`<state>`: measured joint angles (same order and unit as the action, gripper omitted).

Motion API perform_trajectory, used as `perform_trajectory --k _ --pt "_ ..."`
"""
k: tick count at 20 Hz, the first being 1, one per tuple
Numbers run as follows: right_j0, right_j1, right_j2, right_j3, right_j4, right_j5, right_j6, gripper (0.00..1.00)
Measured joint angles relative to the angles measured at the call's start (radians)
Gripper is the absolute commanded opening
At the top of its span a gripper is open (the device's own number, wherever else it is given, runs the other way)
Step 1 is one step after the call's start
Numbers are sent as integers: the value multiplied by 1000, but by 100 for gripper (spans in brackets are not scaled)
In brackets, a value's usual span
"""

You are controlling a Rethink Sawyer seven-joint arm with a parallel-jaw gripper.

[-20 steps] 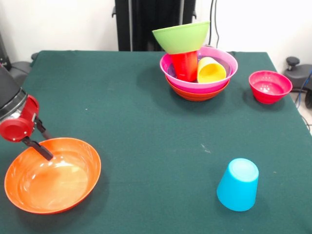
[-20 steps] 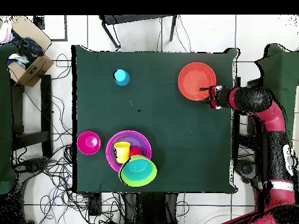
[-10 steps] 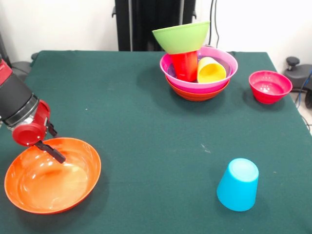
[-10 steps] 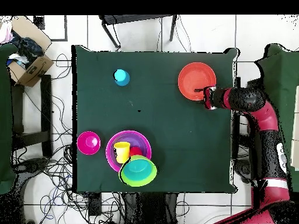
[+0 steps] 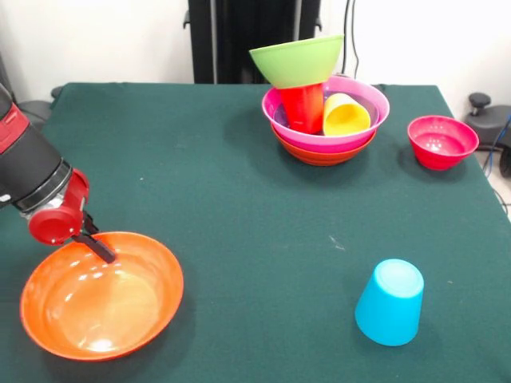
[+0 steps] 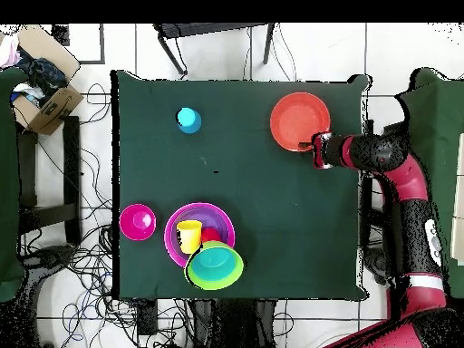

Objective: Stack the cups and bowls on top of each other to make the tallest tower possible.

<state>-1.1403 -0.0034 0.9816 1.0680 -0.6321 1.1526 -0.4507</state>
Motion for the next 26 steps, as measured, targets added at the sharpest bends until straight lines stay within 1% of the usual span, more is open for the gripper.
perform_trajectory --k 8,11,12,13,14,15,16,21,22,24,25,26 --pt "16 -64 -10 1 -1 -10 0 0" --pt "11 -96 -17 19 -1 -11 0 0" --pt "5 -117 -21 39 -1 -14 0 0" --pt "-6 -148 -26 72 -1 -21 0 0" --pt "-13 -162 -27 90 -1 -26 0 0" --pt "-36 -205 -29 141 1 -39 0 0" --pt "-46 -223 -29 163 2 -44 1 0" --pt "-143 -384 -27 363 35 -118 23 0" --pt "-190 -453 -20 452 65 -161 49 0" --pt "-217 -494 -16 505 85 -194 71 0" --pt "-250 -544 -9 573 113 -240 107 0" --pt "-273 -577 1 624 137 -279 136 0"
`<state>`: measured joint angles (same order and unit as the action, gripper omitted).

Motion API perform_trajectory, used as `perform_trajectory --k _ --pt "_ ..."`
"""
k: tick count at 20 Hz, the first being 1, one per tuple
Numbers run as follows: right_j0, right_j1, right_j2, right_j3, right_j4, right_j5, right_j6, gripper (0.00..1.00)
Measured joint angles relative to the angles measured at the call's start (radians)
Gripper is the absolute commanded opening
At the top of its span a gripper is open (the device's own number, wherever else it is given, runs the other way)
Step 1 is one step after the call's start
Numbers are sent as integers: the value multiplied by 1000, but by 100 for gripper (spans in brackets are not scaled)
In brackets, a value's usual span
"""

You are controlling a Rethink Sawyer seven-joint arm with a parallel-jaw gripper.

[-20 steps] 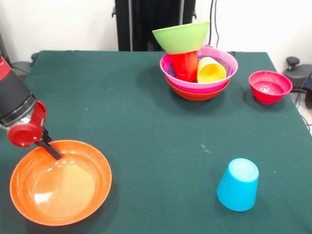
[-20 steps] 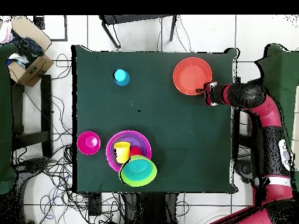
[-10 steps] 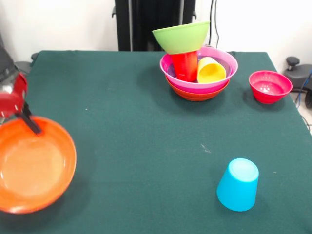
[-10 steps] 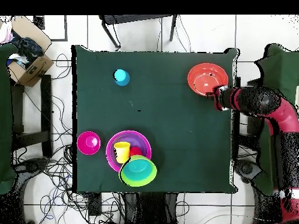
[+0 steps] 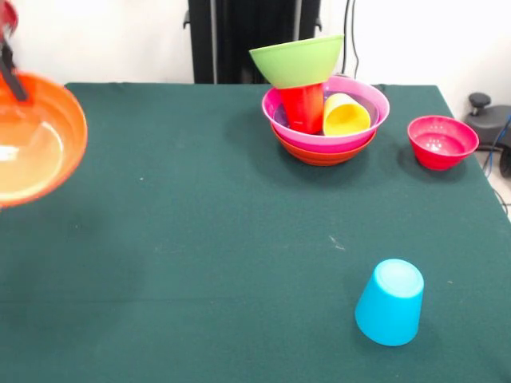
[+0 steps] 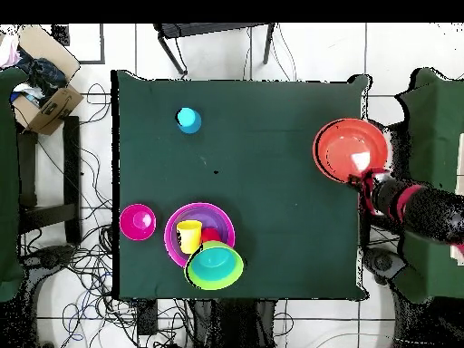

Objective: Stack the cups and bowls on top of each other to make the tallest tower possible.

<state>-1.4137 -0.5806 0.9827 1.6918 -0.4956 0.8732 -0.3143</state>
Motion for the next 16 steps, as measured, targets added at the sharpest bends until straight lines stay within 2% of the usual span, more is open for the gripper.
perform_trajectory --k 5,7,11,12,16 --pt "-64 -82 49 159 74 -143 108 0" --pt "-81 -121 81 255 102 -250 184 0" --pt "-71 -156 101 350 113 -374 267 0" --pt "-59 -176 108 399 115 -441 312 0" --pt "-37 -207 120 478 115 -549 387 0"
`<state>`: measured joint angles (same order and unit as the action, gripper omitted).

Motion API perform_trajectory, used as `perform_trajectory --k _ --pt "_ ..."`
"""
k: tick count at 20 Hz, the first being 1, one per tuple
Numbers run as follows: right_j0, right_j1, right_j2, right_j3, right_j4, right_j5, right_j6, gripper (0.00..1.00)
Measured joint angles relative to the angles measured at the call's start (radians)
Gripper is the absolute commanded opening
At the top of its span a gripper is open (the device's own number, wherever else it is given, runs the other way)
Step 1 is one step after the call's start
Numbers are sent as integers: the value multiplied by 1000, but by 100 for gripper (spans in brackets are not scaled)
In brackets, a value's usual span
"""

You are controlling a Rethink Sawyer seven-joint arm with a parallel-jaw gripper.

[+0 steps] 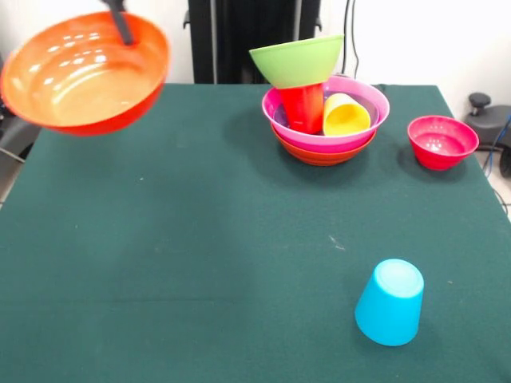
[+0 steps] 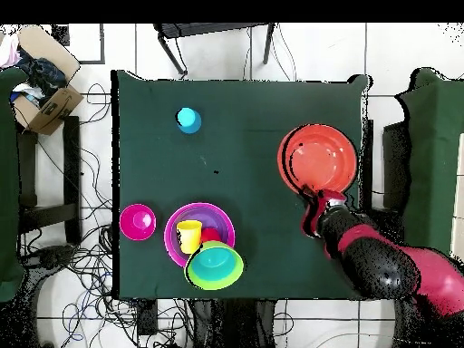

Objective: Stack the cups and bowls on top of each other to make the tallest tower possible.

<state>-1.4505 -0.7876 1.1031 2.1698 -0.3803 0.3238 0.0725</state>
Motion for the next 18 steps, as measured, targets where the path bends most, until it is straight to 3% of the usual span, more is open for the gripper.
perform_trajectory --k 2,7,9,18 --pt "25 -28 7 64 0 -96 69 0" --pt "59 -57 9 133 0 -222 153 0" --pt "65 -68 27 183 0 -325 221 0" --pt "66 -80 68 275 1 -514 366 0"
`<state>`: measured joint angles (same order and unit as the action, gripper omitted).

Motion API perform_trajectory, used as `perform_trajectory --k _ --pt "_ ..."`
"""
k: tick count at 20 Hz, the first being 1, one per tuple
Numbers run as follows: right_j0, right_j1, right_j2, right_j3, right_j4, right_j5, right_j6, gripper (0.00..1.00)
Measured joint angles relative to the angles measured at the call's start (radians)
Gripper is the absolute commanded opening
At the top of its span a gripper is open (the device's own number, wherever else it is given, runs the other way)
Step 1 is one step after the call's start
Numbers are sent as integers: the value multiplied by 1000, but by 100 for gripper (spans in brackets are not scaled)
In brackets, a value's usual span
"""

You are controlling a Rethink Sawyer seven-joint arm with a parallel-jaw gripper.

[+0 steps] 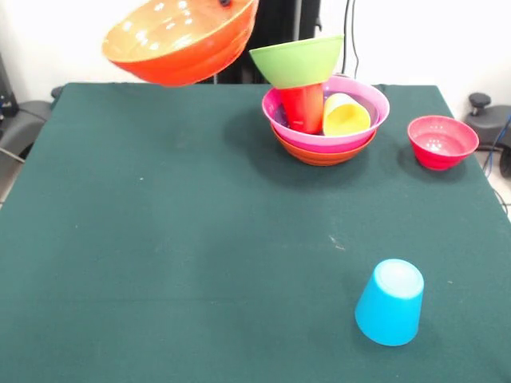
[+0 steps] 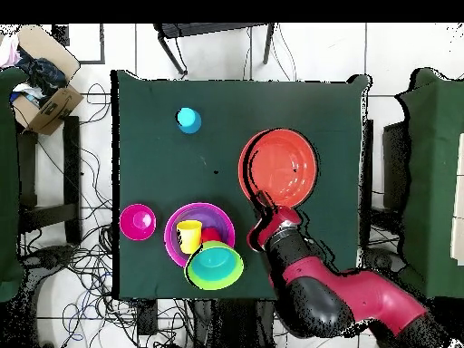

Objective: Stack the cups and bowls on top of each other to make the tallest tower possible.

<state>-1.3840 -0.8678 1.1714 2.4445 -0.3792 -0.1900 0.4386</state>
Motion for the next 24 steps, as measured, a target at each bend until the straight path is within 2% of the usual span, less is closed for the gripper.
perform_trajectory --k 2,8,11,15,19,24 --pt "29 -13 -14 18 0 -46 29 0" --pt "170 -68 -119 72 1 -209 88 0" --pt "289 -90 -228 111 1 -340 105 0" --pt "368 -92 -322 146 -15 -445 105 0" --pt "386 -101 -367 178 -39 -492 106 0" --pt "387 -119 -409 209 -70 -500 111 0"
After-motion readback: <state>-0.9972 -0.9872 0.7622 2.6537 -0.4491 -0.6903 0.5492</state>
